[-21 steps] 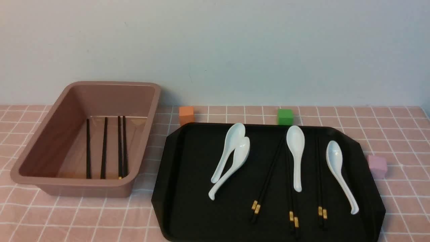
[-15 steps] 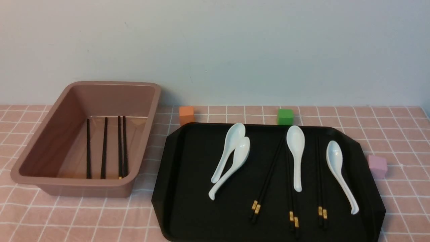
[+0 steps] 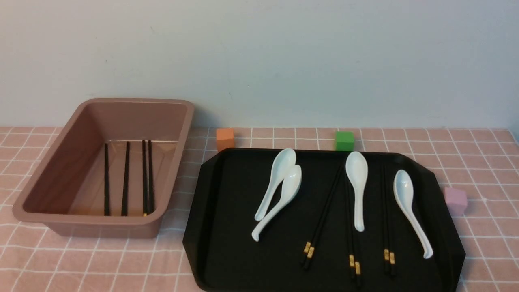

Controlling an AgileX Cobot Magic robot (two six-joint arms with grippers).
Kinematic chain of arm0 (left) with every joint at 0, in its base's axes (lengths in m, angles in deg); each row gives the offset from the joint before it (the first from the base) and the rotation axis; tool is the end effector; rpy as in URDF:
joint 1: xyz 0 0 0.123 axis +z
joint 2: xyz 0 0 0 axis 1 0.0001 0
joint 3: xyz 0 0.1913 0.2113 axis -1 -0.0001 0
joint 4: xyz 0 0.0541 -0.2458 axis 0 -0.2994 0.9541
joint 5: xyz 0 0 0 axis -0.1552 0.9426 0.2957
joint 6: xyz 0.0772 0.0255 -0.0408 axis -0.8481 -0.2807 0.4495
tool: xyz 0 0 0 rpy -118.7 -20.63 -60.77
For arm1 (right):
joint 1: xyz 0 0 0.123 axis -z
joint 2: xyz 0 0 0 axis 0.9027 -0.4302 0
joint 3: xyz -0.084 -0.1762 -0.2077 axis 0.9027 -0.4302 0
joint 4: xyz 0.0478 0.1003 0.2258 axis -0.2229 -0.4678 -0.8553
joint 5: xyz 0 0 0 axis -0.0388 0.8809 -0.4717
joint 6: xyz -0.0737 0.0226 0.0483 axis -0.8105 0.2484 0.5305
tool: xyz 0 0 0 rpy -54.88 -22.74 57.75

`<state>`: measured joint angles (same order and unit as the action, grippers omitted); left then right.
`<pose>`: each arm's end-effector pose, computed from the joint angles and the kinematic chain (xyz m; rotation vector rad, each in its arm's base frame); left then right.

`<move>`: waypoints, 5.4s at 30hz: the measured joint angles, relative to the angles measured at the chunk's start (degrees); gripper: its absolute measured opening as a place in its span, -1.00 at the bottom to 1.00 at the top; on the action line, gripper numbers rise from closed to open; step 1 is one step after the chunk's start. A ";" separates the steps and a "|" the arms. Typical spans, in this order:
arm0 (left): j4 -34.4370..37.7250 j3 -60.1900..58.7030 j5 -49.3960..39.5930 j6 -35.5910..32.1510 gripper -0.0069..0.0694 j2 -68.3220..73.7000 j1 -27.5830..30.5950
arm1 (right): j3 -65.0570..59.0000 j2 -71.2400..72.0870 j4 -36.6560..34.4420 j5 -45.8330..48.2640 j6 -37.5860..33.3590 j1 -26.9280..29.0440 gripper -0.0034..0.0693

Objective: On pink tablecloth take chopsticks from black tray and put them in box.
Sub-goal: 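Reach over to the black tray and grasp a pair of chopsticks with the left gripper, then place the chopsticks into the pink bin with the left gripper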

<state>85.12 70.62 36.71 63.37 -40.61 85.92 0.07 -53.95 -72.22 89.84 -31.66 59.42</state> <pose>0.0518 -0.0061 0.1684 -0.2404 1.8914 -0.3071 0.0511 0.0087 0.1743 -0.0562 1.8812 0.1459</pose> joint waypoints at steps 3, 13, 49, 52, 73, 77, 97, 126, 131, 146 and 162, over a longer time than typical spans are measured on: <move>0.00 0.00 0.00 0.00 -0.55 0.00 0.00 | 0.00 0.00 0.00 0.00 0.00 0.00 -0.25; 8.34 0.00 5.10 5.61 -0.53 0.00 0.00 | 0.00 0.00 0.00 0.00 0.00 0.00 -0.25; 16.89 57.36 -28.11 -15.44 -0.85 76.74 -19.44 | 0.00 0.00 0.00 0.00 0.00 0.00 -0.25; 14.96 65.73 -27.65 -13.78 -0.85 87.40 -27.71 | 0.00 0.00 0.00 0.00 0.00 0.00 -0.25; -6.93 109.71 -41.24 -3.02 -0.77 127.43 -42.60 | 0.00 0.00 0.00 0.00 0.00 0.00 -0.25; -7.11 109.84 -39.69 -3.02 -0.54 127.67 -42.60 | 0.00 0.00 0.00 0.00 0.00 0.00 -0.25; -4.51 110.31 -35.98 -2.94 0.17 132.80 -39.84 | 0.00 0.00 0.00 0.00 0.00 0.00 -0.25; -4.05 110.38 -40.60 -5.07 -0.50 130.95 -39.38 | 0.00 0.00 -0.06 0.00 0.00 0.00 -0.25; -4.99 110.13 -44.16 -3.99 -0.50 124.31 -39.34 | 0.00 0.00 -0.12 0.00 0.00 0.00 -0.25; -15.43 86.27 -38.61 5.20 -0.50 94.95 -27.75 | 0.00 0.00 -0.01 0.00 0.00 0.00 -0.25; -12.61 81.77 -30.94 2.81 -0.50 101.66 -6.74 | 0.00 0.00 -0.06 0.00 0.00 0.00 -0.25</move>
<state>72.51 152.39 5.76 66.19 61.05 79.18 0.07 -53.95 -72.28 89.84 -31.66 59.42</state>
